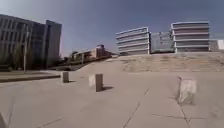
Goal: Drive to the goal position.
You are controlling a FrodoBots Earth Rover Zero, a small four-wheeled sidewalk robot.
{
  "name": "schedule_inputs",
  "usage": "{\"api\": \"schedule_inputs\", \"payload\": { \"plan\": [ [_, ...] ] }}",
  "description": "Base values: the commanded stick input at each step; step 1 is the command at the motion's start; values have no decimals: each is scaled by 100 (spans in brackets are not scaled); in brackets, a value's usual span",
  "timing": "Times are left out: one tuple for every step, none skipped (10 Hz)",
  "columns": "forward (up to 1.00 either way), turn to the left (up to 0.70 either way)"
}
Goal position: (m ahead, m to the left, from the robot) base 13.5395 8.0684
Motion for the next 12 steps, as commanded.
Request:
{"api": "schedule_inputs", "payload": {
  "plan": [
    [70,0],
    [70,0],
    [70,0],
    [70,0],
    [70,0],
    [70,0],
    [70,0],
    [70,0],
    [70,0],
    [70,0],
    [70,0],
    [70,0]
  ]
}}
